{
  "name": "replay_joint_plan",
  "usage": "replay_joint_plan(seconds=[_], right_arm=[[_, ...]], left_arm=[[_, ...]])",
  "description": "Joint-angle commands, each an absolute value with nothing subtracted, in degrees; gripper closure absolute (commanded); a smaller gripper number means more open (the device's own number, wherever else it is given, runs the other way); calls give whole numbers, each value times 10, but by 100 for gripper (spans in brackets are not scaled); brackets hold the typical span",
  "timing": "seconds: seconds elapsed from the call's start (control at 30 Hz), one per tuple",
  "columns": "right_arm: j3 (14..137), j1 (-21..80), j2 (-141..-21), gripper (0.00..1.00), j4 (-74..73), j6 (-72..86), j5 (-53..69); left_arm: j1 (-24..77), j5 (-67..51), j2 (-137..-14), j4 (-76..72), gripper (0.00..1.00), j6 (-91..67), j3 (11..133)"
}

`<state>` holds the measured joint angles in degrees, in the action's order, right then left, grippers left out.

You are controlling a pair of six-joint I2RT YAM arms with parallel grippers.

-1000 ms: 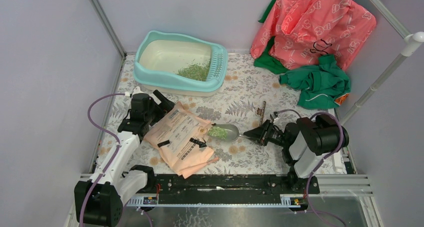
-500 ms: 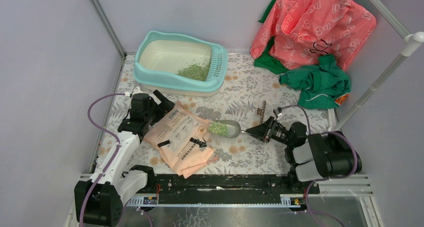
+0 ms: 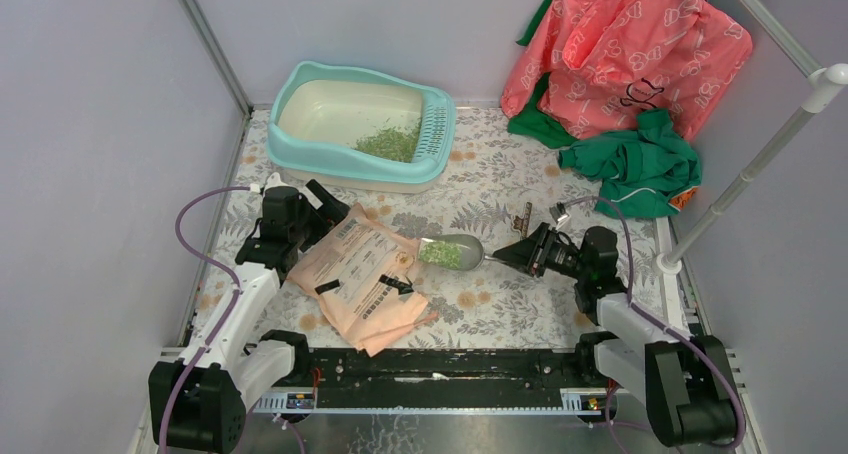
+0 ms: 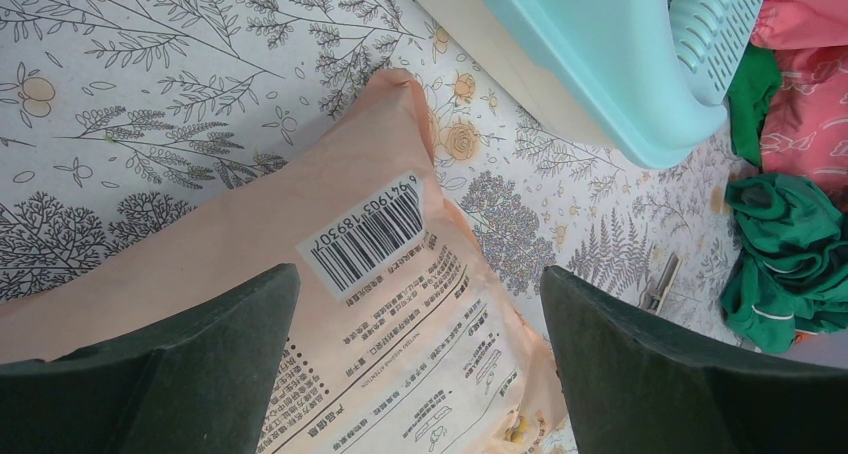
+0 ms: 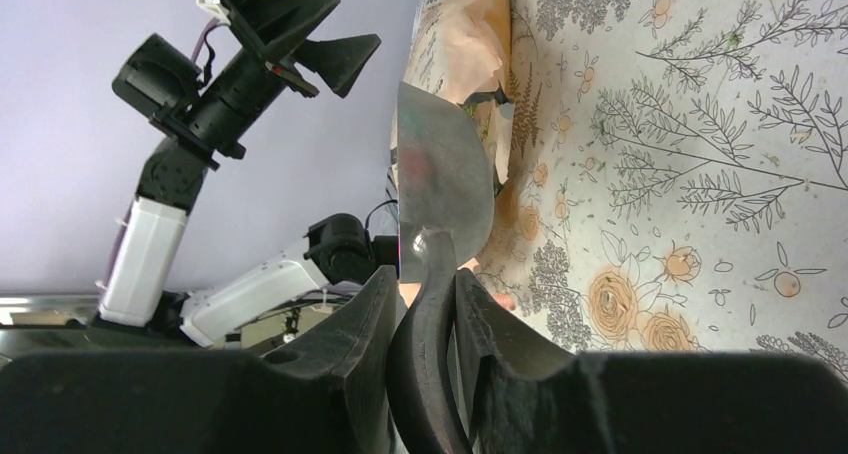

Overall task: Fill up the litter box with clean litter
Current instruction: 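Scoop the cat litter from the cat litter bag, then pour the cat litter into the litter box.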

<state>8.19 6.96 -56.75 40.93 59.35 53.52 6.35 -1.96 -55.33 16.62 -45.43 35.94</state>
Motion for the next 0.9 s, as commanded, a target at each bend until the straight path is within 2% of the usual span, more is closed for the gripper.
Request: replay_joint_plan(seconds=[0.0, 0.2, 0.43, 0.87], right_arm=[[128, 67, -614, 100, 473, 648, 539], [244, 68, -706, 100, 490, 666, 507], [488, 70, -859, 100, 460, 682, 480], [1115, 172, -1240, 100, 30, 458, 319]], left_arm=[[60, -25, -555, 138, 1, -448, 362], [52, -38, -559, 131, 1, -443, 359], [46, -53, -557, 122, 1, -444, 352], [33, -77, -557, 109, 1, -448, 346]])
